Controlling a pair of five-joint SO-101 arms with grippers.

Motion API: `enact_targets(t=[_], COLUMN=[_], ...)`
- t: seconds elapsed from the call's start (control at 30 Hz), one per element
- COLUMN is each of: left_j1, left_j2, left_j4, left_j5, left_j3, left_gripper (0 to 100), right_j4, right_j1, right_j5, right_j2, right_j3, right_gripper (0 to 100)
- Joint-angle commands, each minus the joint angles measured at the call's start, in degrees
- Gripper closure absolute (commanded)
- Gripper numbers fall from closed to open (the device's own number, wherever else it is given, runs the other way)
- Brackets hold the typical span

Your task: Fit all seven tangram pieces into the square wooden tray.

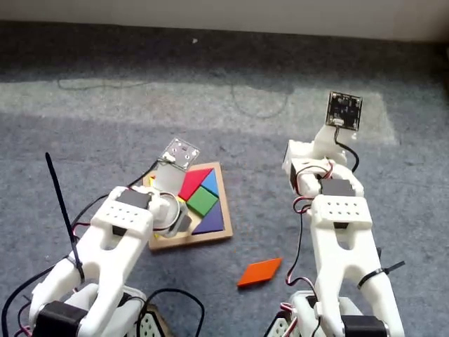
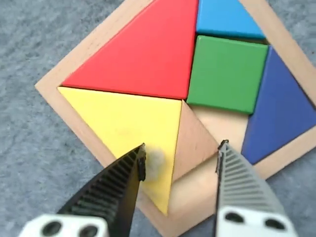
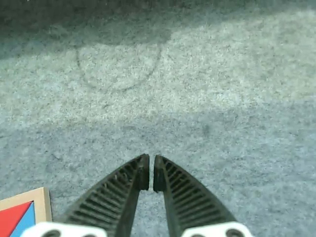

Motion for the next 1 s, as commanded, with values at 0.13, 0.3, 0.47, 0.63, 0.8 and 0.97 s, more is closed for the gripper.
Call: enact_targets(t=[0.13, 0.3, 0.47, 0.63, 0.8, 0.97], left_j1=[-4.35, -5.76, -5.05, -0.22, -0.04, -0.04], left_j2=[-1.19, -1.19, -1.19, -0.92, -0.66, -0.57], left_j4=[3.16, 4.57, 5.27, 8.35, 8.09, 2.73], left_j5=[2.20, 2.20, 1.14, -2.81, -3.25, -6.86], left_j3=[-9.71, -12.44, -12.00, -11.47, -8.84, -4.18], left_gripper=[78, 78, 77, 73, 67, 71], right_j4=[-1.45, -1.45, -1.45, -1.45, -1.45, -1.45], right_j1=[0.22, -1.45, -1.63, -1.63, -1.63, -1.63], right_j5=[-0.09, 2.90, 3.25, 3.34, 3.43, 3.43], right_j2=[-2.15, -2.15, -2.15, -2.07, -2.07, -2.07], right_j3=[-0.22, -0.13, -0.13, -0.13, -0.13, -0.04], right_gripper=[96.7, 96.7, 96.7, 96.7, 96.7, 96.7])
